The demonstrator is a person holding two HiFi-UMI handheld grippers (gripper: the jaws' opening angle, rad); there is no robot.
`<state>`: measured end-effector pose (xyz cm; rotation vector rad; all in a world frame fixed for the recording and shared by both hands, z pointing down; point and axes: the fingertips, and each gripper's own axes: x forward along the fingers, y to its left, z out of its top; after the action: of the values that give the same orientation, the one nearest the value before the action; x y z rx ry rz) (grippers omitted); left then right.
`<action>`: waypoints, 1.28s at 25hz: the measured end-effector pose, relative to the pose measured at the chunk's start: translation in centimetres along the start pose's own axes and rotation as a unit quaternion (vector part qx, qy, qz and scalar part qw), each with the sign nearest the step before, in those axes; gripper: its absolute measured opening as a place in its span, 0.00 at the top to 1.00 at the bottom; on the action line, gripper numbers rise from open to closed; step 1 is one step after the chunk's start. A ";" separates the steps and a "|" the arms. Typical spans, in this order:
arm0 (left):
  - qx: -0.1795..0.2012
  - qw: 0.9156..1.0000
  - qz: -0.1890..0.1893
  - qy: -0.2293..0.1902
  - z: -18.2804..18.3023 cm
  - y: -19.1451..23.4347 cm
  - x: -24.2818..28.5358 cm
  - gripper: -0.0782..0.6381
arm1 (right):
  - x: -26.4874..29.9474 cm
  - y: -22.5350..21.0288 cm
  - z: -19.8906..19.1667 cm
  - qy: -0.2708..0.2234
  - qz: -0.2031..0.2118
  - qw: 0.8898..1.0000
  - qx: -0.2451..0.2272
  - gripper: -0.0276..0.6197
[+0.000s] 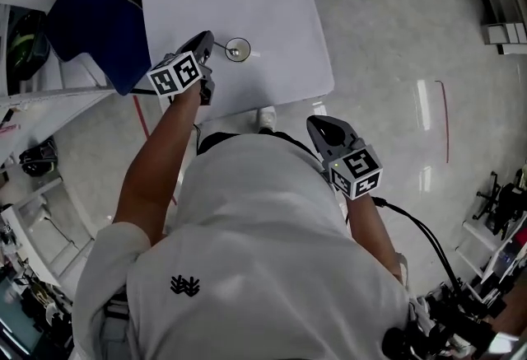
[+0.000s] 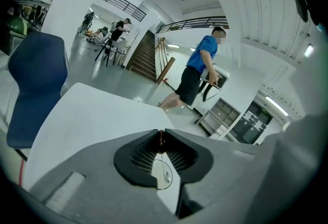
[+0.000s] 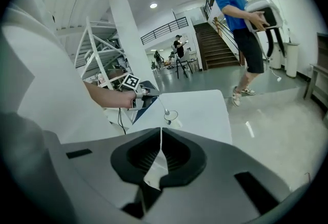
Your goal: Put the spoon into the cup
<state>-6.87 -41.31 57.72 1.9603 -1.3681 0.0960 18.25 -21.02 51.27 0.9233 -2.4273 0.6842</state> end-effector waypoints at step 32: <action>0.057 0.992 0.090 0.063 -6.4 3.7 5.6 0.80 | 1.9 -6.3 0.4 0.032 0.027 0.999 0.013 0.93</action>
<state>-5.37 -42.49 66.83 1.8842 -1.4796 0.3842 21.34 -26.26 53.84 0.8364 -2.4003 0.7549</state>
